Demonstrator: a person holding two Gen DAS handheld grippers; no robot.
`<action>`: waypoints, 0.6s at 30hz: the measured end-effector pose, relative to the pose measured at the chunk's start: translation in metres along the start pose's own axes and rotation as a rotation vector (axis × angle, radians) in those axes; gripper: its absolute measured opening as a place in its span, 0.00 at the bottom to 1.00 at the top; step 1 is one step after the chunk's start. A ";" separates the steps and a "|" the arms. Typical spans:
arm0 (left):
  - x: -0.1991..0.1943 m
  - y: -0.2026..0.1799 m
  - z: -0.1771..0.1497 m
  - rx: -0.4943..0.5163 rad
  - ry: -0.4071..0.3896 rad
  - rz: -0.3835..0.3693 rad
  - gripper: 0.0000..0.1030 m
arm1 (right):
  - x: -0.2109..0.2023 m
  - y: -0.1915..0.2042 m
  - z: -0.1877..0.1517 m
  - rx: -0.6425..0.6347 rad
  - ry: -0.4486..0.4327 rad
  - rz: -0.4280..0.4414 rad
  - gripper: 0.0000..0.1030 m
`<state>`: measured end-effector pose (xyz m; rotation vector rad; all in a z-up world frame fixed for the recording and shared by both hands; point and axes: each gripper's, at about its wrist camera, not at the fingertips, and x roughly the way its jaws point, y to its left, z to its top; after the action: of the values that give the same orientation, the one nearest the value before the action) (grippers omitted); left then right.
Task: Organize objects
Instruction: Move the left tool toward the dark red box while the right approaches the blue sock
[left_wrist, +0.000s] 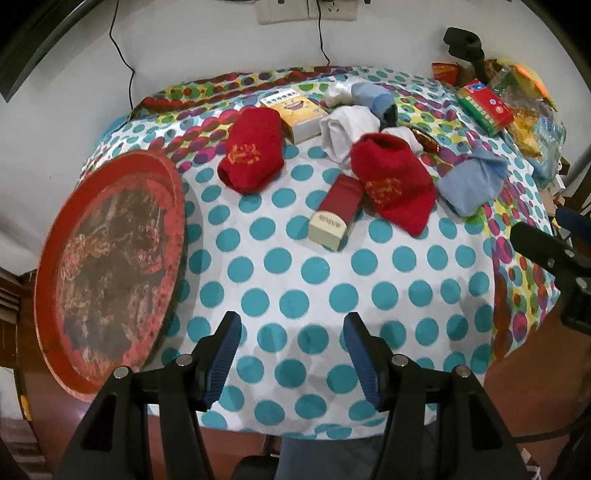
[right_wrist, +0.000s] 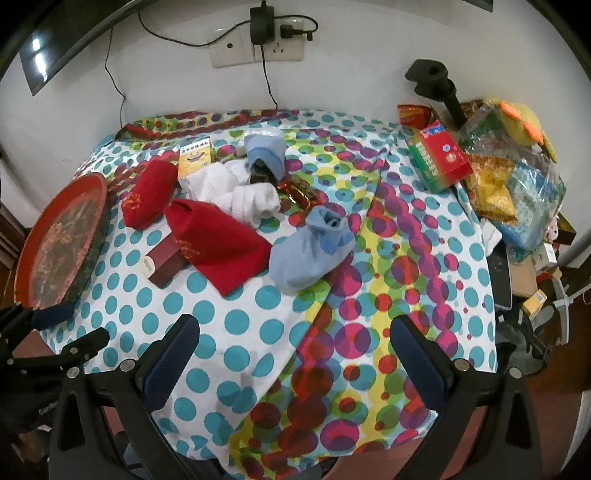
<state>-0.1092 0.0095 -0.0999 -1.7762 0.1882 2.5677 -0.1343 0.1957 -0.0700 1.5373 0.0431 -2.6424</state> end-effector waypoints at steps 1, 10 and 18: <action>0.000 0.000 0.003 0.003 -0.004 0.004 0.58 | 0.001 0.000 0.002 -0.004 0.000 -0.002 1.00; 0.012 0.007 0.033 0.020 -0.047 -0.026 0.58 | 0.014 -0.003 0.009 -0.040 -0.008 0.012 1.00; 0.032 -0.008 0.052 0.110 -0.057 -0.043 0.58 | 0.028 -0.014 0.012 -0.029 -0.054 0.080 1.00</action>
<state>-0.1682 0.0207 -0.1123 -1.6504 0.2812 2.5216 -0.1596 0.2075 -0.0893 1.4271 0.0158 -2.6079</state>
